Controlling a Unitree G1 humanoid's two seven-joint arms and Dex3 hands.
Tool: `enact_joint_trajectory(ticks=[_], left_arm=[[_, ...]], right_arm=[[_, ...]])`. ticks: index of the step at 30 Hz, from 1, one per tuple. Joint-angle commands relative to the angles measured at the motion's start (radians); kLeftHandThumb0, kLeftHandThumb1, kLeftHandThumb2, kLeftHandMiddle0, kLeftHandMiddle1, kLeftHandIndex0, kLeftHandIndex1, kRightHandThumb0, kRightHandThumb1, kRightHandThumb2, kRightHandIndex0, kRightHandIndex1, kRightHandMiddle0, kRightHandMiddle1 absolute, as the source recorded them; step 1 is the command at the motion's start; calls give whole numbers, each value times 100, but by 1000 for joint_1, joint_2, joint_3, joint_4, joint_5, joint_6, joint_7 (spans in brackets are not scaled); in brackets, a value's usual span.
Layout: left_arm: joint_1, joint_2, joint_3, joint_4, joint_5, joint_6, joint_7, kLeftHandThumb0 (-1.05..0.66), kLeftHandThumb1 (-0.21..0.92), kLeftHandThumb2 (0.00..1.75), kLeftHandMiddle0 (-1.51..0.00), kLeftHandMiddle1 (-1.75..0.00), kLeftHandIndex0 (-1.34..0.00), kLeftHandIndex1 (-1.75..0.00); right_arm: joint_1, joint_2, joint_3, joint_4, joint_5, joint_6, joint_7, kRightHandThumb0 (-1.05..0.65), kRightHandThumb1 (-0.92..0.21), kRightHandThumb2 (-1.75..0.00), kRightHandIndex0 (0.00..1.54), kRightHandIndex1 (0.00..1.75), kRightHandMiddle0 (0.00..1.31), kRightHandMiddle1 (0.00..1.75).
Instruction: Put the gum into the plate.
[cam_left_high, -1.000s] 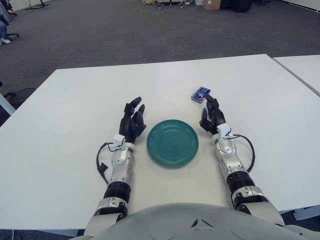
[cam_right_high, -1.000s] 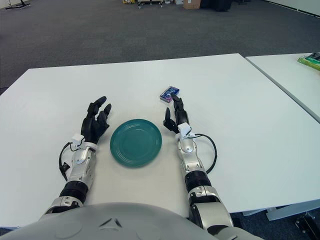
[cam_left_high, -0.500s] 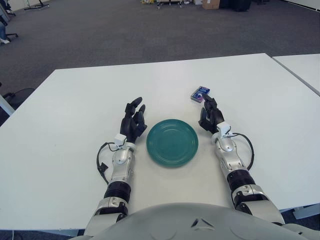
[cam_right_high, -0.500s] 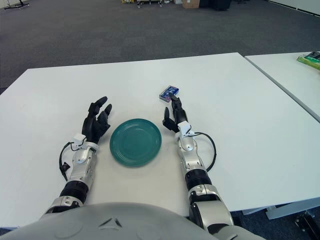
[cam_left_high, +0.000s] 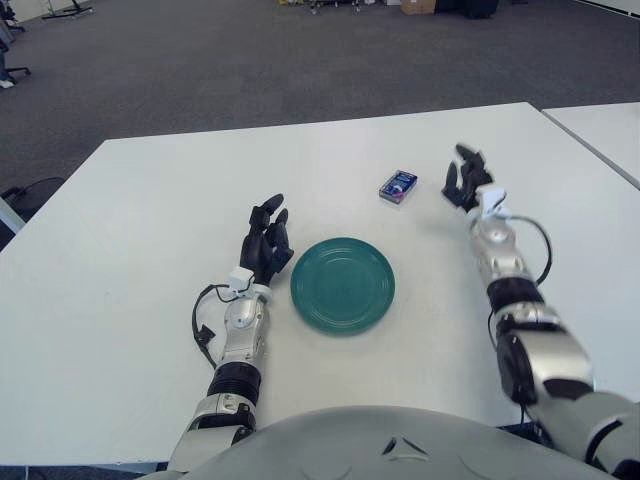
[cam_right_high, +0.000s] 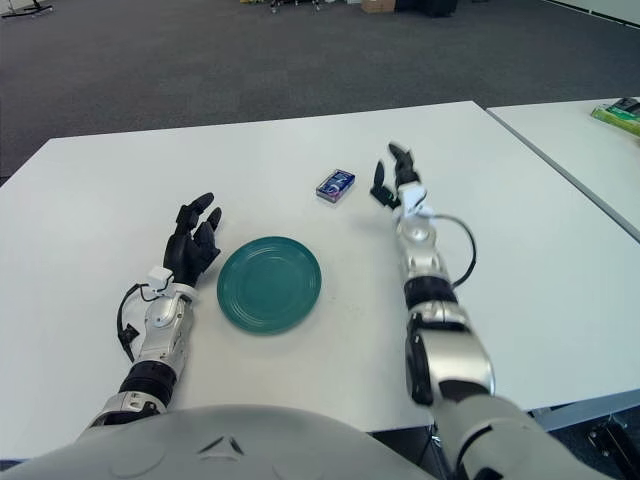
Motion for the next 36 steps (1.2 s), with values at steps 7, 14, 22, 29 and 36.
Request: enact_joint_trajectory(ticks=[7, 14, 22, 29, 36], left_arm=[[84, -41, -9, 124, 10, -25, 43, -81, 92, 83, -40, 0, -6, -79], [68, -47, -1, 153, -7, -26, 43, -83, 92, 83, -38, 0, -5, -79], [55, -57, -5, 183, -1, -53, 59, -84, 92, 82, -39, -1, -6, -80], [53, -74, -5, 190, -31, -63, 36, -82, 92, 79, -38, 0, -7, -80], [51, -82, 1, 203, -47, -67, 25, -81, 92, 78, -38, 0, -7, -80]], right_arm=[[-364, -58, 296, 250, -369, -64, -198, -67, -92, -67, 22, 2, 0, 69], [-513, -27, 483, 355, -567, 3, -276, -73, -92, -61, 21, 0, 0, 73], [-566, 24, 585, 409, -656, 78, -291, -74, -92, -52, 24, 1, 0, 75], [-554, 55, 650, 434, -704, 122, -267, -69, -92, -46, 24, 1, 0, 72], [-514, 86, 710, 447, -749, 139, -247, -66, -92, -47, 24, 0, 0, 66]])
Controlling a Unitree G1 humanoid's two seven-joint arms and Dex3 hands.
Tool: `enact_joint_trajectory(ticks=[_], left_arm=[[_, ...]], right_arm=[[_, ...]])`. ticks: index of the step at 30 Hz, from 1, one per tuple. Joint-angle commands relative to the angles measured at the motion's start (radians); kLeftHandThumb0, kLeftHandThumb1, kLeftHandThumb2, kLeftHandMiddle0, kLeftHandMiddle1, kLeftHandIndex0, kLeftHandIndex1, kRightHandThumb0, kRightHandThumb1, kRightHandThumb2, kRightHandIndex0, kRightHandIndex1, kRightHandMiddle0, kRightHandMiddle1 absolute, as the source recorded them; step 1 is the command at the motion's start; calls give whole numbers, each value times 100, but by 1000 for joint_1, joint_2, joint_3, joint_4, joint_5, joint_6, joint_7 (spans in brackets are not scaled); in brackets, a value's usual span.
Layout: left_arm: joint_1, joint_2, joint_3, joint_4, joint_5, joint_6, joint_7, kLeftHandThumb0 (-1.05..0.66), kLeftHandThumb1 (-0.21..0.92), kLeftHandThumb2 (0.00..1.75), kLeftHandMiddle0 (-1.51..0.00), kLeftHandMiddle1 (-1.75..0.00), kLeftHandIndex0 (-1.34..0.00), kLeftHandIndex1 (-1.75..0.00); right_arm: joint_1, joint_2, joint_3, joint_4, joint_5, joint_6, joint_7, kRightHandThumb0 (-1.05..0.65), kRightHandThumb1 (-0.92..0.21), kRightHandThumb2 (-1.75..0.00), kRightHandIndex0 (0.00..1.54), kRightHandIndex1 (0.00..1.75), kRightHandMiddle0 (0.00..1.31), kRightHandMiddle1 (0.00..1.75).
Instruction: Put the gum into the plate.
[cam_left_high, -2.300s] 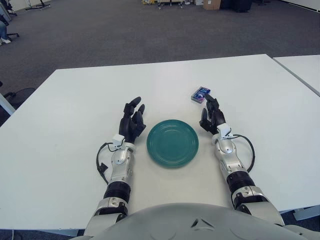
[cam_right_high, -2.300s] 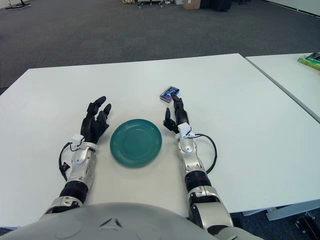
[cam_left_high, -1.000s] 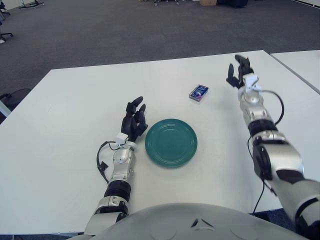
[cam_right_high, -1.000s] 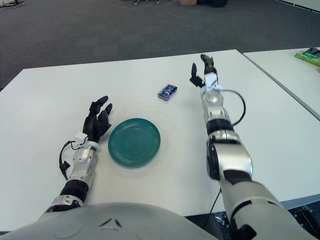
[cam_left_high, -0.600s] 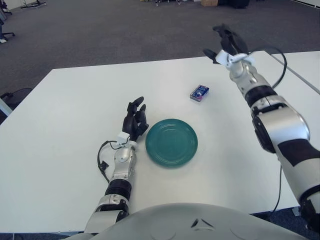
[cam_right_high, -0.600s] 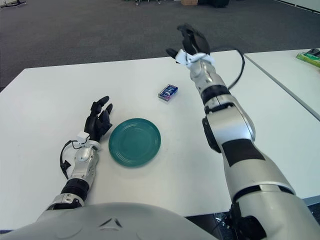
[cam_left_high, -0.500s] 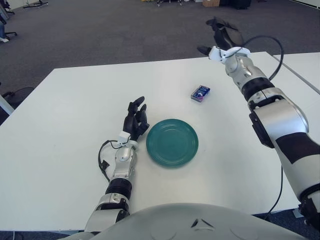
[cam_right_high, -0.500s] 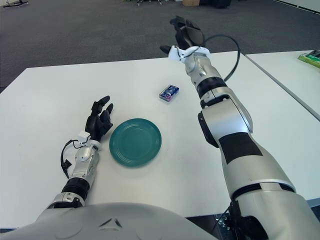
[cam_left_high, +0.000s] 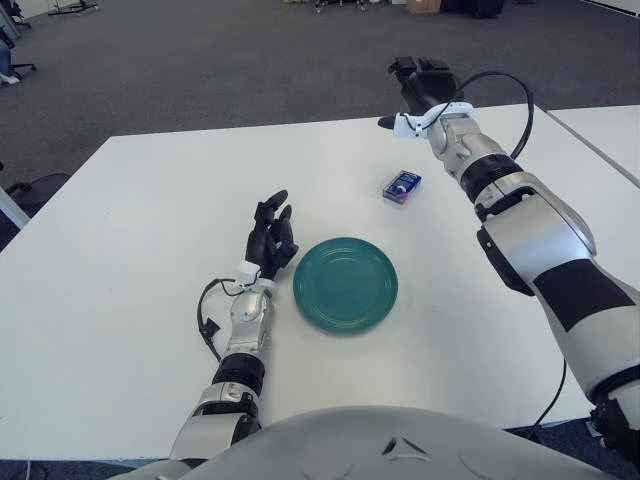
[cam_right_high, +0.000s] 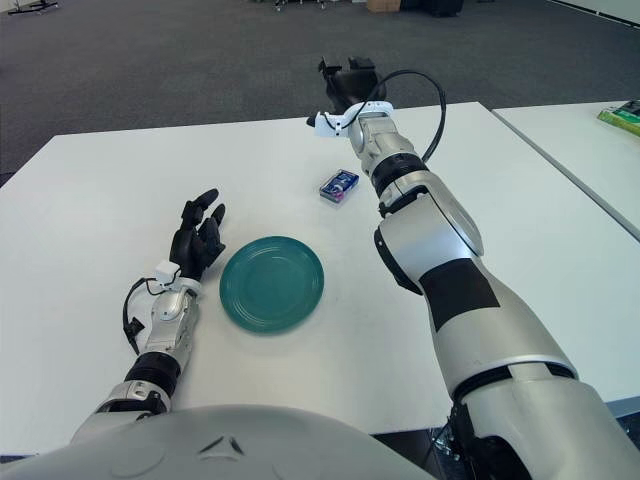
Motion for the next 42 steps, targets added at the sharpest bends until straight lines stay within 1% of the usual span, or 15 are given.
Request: enact_joint_trajectory(ticks=[1, 5, 11, 15, 20, 28, 38, 42], left_arm=[[104, -84, 4, 115, -48, -26, 1, -81, 92, 78, -38, 0, -7, -80], [101, -94, 0, 118, -40, -33, 13, -81, 92, 77, -38, 0, -8, -80], [104, -105, 4, 120, -56, -49, 9, -81, 92, 76, -41, -2, -9, -80], [108, -107, 5, 120, -61, -56, 7, -81, 92, 76, -43, -2, -10, -80], [133, -108, 2, 100, -67, -71, 0, -82, 92, 74, -45, -3, -11, -81], [166, -110, -14, 63, -64, -71, 0, -83, 92, 73, -44, -2, -9, -80], [167, -113, -24, 55, -50, -79, 22, -83, 92, 73, -44, -2, -7, -80], [172, -126, -26, 40, -66, -84, 17, -83, 92, 72, -46, -3, -7, -81]], right_arm=[[32, 26, 32, 11, -28, 3, 8, -66, -92, -47, 25, 1, 0, 66], [62, 31, 60, 15, -48, 5, 4, -64, -92, -45, 26, 1, 0, 66], [150, 26, 111, 25, -91, 19, 9, -60, -92, -41, 27, 1, 0, 62], [168, 18, 121, 26, -99, 23, 9, -59, -92, -39, 28, 1, 0, 60], [213, 0, 134, 32, -106, 41, 39, -58, -92, -38, 29, 1, 0, 59], [269, 6, 137, 33, -102, 56, 68, -60, -92, -39, 30, 1, 0, 62], [324, 20, 173, 35, -125, 82, 77, -60, -92, -42, 30, 1, 0, 60], [357, 22, 194, 39, -141, 93, 86, -61, -92, -46, 30, 0, 0, 55]])
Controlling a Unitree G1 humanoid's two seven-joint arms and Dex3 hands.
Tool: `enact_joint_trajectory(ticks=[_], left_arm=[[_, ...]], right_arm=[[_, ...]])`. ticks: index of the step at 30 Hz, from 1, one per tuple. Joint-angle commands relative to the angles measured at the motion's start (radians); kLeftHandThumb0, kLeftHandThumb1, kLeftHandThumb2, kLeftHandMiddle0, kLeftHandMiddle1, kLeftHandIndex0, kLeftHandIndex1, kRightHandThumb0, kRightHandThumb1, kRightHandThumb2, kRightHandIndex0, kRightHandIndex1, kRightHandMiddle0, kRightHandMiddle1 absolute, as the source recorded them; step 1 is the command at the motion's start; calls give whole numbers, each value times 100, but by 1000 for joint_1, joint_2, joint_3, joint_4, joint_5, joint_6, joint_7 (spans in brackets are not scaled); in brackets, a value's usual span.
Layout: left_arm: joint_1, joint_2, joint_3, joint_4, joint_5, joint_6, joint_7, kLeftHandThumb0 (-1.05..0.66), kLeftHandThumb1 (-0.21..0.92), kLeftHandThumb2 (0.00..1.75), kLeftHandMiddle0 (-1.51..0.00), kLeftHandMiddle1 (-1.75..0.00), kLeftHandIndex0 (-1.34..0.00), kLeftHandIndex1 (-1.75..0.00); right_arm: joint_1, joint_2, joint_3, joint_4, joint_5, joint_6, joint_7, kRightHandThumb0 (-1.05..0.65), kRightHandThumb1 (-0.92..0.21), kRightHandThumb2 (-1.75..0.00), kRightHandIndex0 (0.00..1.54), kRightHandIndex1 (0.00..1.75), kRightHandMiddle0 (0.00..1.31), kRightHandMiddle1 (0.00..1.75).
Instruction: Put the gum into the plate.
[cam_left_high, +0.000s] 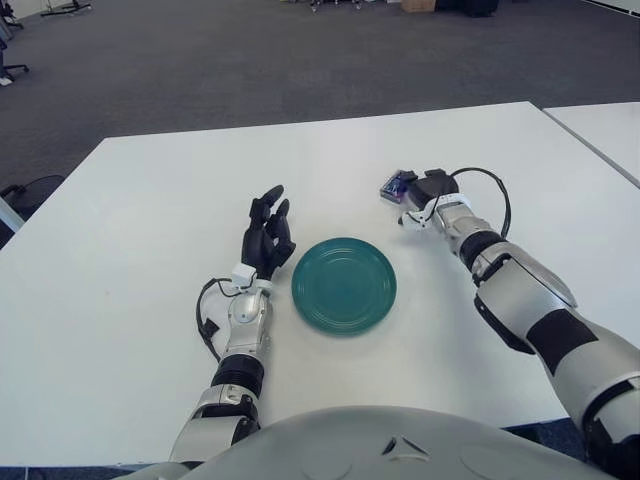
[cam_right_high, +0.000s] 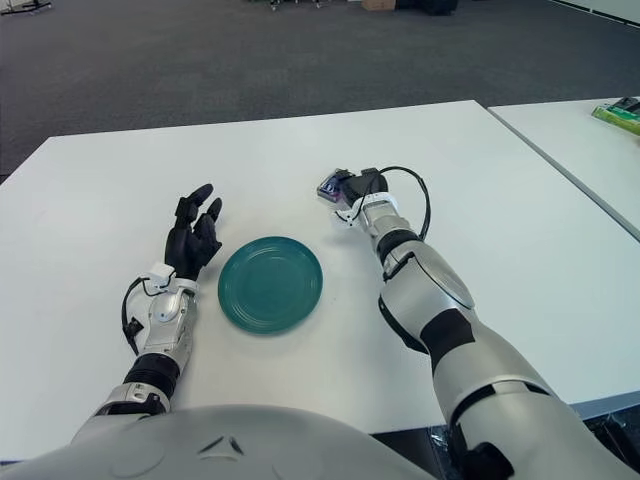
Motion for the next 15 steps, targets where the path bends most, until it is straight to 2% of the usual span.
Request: enact_joint_trajectory(ticks=[1, 15], left_arm=[[155, -126, -12, 74, -52, -18, 6, -83, 92, 72, -46, -3, -7, -81], [198, -126, -50, 11, -35, -4, 44, -82, 92, 72, -47, -3, -5, -80]], right_arm=[[45, 10, 28, 6, -33, 12, 19, -61, -92, -47, 30, 0, 0, 54], [67, -14, 74, 8, -54, 12, 37, -63, -92, -52, 33, 1, 0, 54]])
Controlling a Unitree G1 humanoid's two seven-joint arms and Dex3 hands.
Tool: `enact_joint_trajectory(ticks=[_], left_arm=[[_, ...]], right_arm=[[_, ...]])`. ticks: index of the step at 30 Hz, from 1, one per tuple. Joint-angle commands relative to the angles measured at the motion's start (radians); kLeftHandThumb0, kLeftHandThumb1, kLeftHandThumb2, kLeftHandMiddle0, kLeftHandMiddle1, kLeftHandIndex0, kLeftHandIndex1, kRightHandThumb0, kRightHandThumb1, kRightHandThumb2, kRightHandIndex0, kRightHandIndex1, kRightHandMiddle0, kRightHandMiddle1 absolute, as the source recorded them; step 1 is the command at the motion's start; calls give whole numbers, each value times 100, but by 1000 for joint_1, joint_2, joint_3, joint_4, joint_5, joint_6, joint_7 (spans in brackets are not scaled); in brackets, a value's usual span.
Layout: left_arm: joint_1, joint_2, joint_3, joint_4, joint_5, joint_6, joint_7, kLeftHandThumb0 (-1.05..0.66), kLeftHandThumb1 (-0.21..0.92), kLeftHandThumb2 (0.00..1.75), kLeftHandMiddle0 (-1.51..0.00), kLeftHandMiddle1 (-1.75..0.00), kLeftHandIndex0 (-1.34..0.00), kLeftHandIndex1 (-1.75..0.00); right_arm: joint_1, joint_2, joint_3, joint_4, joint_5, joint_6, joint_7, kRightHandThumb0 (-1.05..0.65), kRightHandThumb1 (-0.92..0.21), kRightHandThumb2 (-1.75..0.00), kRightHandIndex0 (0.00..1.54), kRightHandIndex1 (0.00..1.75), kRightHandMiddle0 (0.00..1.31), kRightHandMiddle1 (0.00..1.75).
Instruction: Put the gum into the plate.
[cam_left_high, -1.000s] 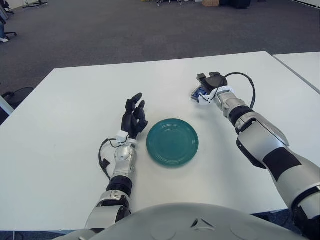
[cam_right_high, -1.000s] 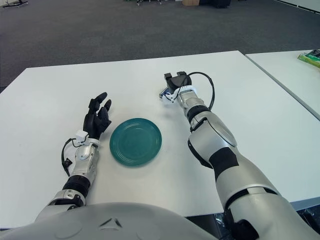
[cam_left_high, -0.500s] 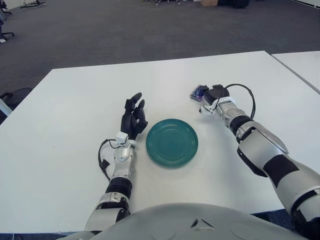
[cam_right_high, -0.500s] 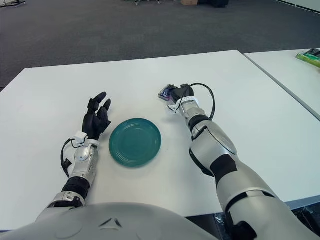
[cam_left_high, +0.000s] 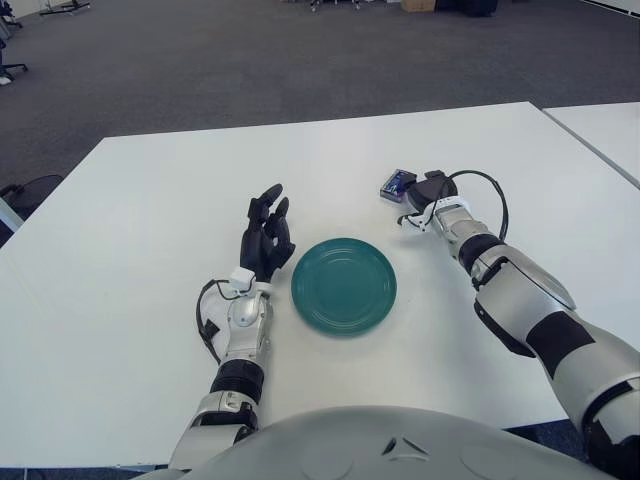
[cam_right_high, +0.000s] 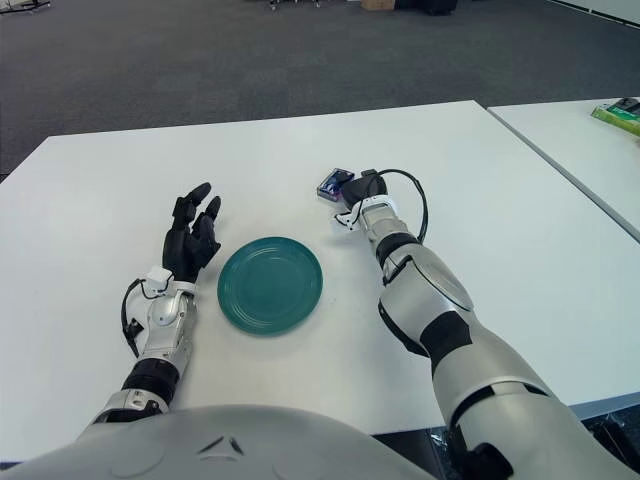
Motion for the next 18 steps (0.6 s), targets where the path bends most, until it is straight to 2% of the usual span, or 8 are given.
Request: enact_joint_trajectory(ticks=[1, 11, 18], left_arm=[[157, -125, -17, 77, -21, 1, 34, -82, 92, 72, -47, -2, -5, -80], [165, -131, -35, 60, -48, 17, 34, -82, 92, 71, -48, -2, -5, -81], [167, -127, -42, 63, -57, 13, 25, -83, 92, 70, -48, -2, -3, -80]], right_arm=[[52, -11, 27, 17, -36, -7, 37, -63, -92, -52, 33, 1, 0, 55], [48, -33, 89, 12, -76, -68, 66, -63, -92, -52, 41, 2, 0, 60], [55, -119, 178, -6, -145, -166, 43, -65, -92, -59, 51, 5, 0, 58]])
